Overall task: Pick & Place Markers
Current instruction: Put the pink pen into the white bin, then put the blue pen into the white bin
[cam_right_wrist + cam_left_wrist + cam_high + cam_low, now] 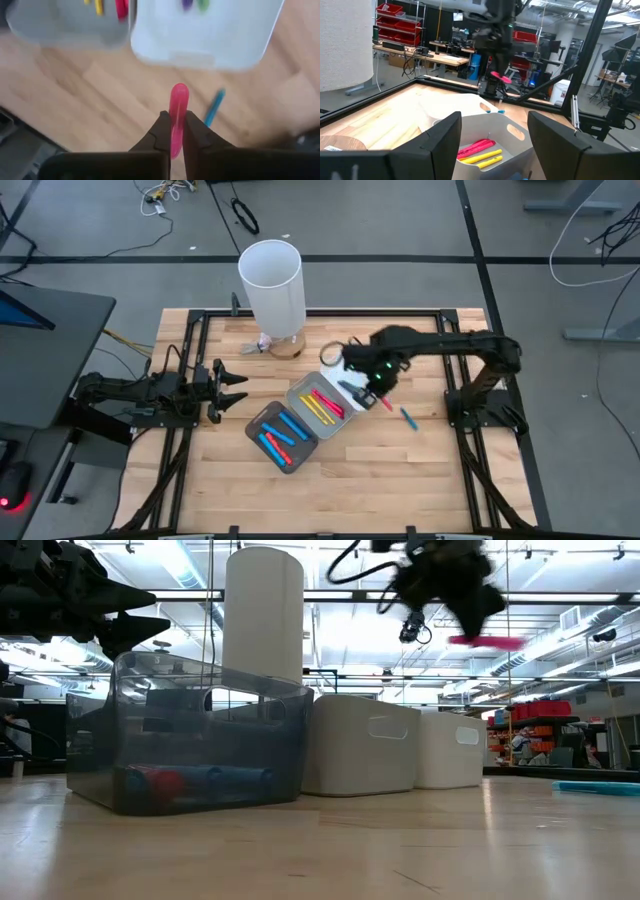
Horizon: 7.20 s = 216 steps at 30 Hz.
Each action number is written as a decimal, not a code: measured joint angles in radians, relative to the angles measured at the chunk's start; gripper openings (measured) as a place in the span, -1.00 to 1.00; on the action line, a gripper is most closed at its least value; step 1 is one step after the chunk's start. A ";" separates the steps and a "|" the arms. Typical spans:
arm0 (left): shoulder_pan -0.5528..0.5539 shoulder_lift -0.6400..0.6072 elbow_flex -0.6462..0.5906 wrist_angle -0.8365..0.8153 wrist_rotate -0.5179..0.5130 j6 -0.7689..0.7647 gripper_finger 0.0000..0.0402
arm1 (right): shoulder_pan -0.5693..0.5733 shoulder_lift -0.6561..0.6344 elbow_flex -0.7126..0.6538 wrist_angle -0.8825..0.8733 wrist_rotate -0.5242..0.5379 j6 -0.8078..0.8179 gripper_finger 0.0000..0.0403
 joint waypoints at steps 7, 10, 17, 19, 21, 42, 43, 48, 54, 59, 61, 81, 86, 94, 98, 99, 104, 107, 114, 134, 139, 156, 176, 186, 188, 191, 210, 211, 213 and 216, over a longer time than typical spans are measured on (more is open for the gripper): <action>0.000 0.000 0.000 0.000 0.000 -0.001 0.16 | -0.121 0.130 0.170 -0.010 0.010 -0.133 -0.93; 0.000 0.000 0.000 0.000 0.000 -0.001 0.16 | -0.166 0.171 0.223 -0.027 0.014 -0.179 -0.93; 0.000 0.000 0.000 0.000 0.000 0.000 0.16 | -0.252 0.238 0.292 -0.060 0.038 -0.242 -0.93; 0.000 0.000 0.000 0.000 0.000 -0.001 0.16 | -0.260 0.246 0.293 -0.061 0.044 -0.250 -0.93; 0.000 0.000 0.000 0.000 0.000 0.000 0.16 | -0.261 0.253 0.293 -0.061 0.060 -0.259 -0.93; 0.000 0.000 0.000 0.000 0.000 0.000 0.16 | -0.243 0.318 0.152 0.169 0.090 -0.269 -0.93; 0.000 0.000 0.000 0.000 0.000 0.000 0.16 | -0.243 0.318 0.141 0.181 0.092 -0.271 -0.93; 0.000 0.000 0.000 0.000 0.000 0.000 0.16 | -0.243 0.318 0.078 0.259 0.130 -0.277 -0.93; 0.000 0.000 0.000 0.000 0.000 0.000 0.16 | -0.243 0.318 -0.004 0.332 0.131 -0.278 -0.93; 0.000 0.000 0.000 0.000 0.000 0.000 0.16 | -0.240 0.317 -0.074 0.374 0.132 -0.277 -0.93; 0.000 0.000 0.000 0.000 0.000 0.000 0.16 | -0.238 0.317 -0.085 0.387 0.132 -0.278 -0.93; 0.000 0.000 0.000 0.000 0.000 0.000 0.16 | -0.230 0.324 -0.090 0.414 0.113 -0.266 -0.38; 0.000 0.000 0.000 0.000 0.000 0.000 0.16 | -0.230 0.324 -0.090 0.413 0.104 -0.266 -0.20; 0.000 0.000 0.000 0.000 0.000 0.000 0.16 | -0.214 0.295 -0.064 0.378 0.102 -0.265 -0.12; 0.000 0.000 0.000 0.000 0.000 0.000 0.16 | -0.204 0.255 -0.061 0.355 0.103 -0.235 -0.16; 0.000 0.000 0.000 0.000 0.000 0.000 0.16 | -0.201 0.243 -0.061 0.345 0.103 -0.228 -0.17; 0.000 0.000 0.000 0.000 0.000 0.000 0.16 | -0.186 0.182 -0.061 0.280 0.132 -0.224 -0.21; 0.000 0.000 0.000 0.000 0.000 -0.001 0.16 | -0.171 0.139 -0.061 0.266 0.174 -0.219 -0.22; 0.000 0.000 0.000 0.000 0.000 0.000 0.16 | -0.123 0.042 -0.092 0.261 0.192 -0.148 -0.22; 0.000 0.000 0.000 0.000 0.000 0.000 0.16 | 0.056 -0.325 -0.454 0.241 0.183 0.184 -0.22; 0.000 0.000 0.000 0.000 0.000 0.000 0.16 | 0.102 -0.369 -0.479 0.202 0.184 0.235 -0.22; 0.000 0.000 0.000 0.000 0.000 0.000 0.16 | 0.186 -0.416 -0.515 0.177 0.184 0.314 -0.22; 0.000 0.000 0.000 0.000 0.000 0.000 0.16 | 0.187 -0.400 -0.754 0.445 0.192 0.376 -0.22; 0.000 0.000 0.000 0.000 0.000 0.000 0.16 | 0.202 -0.331 -0.856 0.542 0.210 0.397 -0.22; 0.000 0.000 0.000 0.000 0.000 0.000 0.16 | 0.207 -0.325 -0.878 0.572 0.212 0.411 -0.22; 0.000 0.000 0.000 0.000 0.000 0.000 0.16 | 0.209 -0.326 -0.909 0.622 0.209 0.427 -0.22; 0.000 0.000 0.000 0.000 0.000 0.000 0.16 | 0.209 -0.298 -0.983 0.728 0.200 0.440 -0.45; 0.000 0.000 0.000 0.000 0.000 0.000 0.16 | 0.209 -0.298 -0.983 0.731 0.196 0.439 -0.52; 0.000 0.000 0.000 0.000 0.000 0.000 0.16 | 0.209 -0.297 -0.984 0.735 0.189 0.441 -0.66; 0.000 0.000 0.000 0.000 0.000 0.000 0.16 | 0.209 -0.297 -0.984 0.742 0.176 0.441 -0.86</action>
